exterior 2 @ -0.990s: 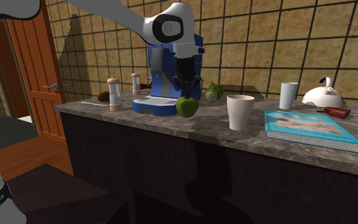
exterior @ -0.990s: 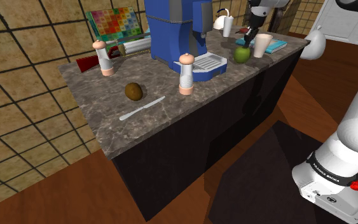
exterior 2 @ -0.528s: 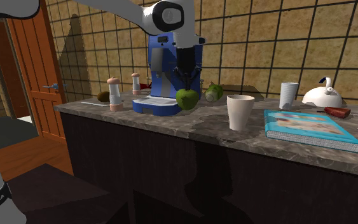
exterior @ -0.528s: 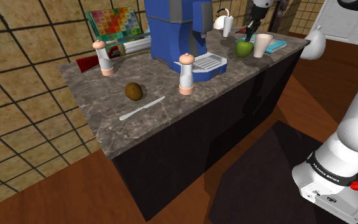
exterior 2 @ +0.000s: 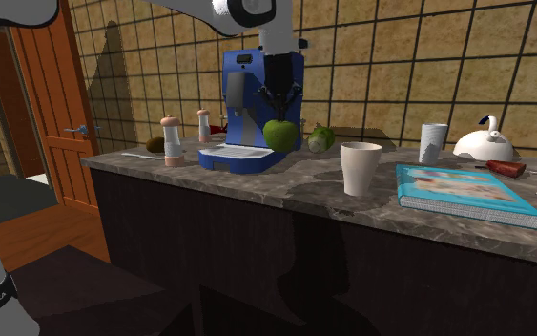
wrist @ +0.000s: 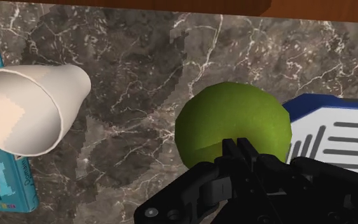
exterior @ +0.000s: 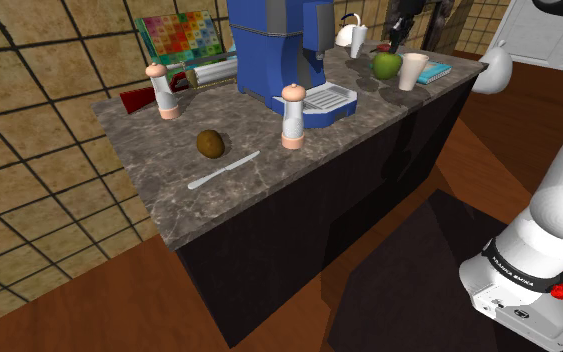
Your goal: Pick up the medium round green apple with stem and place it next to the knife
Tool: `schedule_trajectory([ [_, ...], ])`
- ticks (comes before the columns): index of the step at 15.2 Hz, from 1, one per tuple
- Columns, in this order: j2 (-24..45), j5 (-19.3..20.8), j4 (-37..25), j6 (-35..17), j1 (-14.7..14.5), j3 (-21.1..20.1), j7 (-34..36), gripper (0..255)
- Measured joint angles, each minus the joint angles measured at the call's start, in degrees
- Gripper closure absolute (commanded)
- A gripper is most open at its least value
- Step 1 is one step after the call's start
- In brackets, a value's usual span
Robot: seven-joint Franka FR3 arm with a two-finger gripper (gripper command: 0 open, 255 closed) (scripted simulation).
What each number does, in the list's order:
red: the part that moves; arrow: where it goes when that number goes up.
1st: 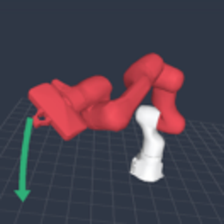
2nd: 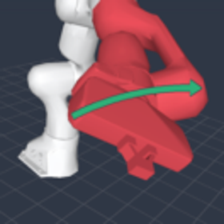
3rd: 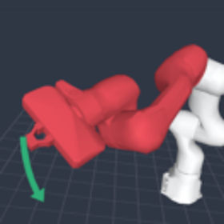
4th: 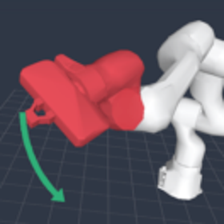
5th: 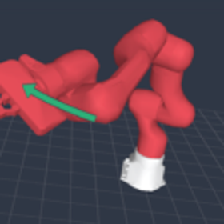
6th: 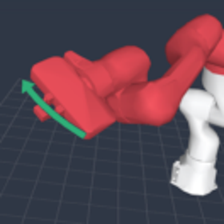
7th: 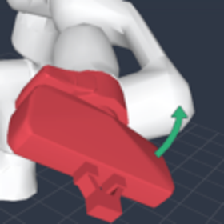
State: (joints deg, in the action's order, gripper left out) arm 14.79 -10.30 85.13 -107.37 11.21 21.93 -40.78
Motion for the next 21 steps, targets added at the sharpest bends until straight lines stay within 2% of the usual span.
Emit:
schedule_trajectory([
  [12,2.38,-0.72,-12.75,10.47,1.37,0.22,0.54,255],
  [21,-4.38,3.93,-4.90,8.10,-6.89,-2.95,11.09,255],
])
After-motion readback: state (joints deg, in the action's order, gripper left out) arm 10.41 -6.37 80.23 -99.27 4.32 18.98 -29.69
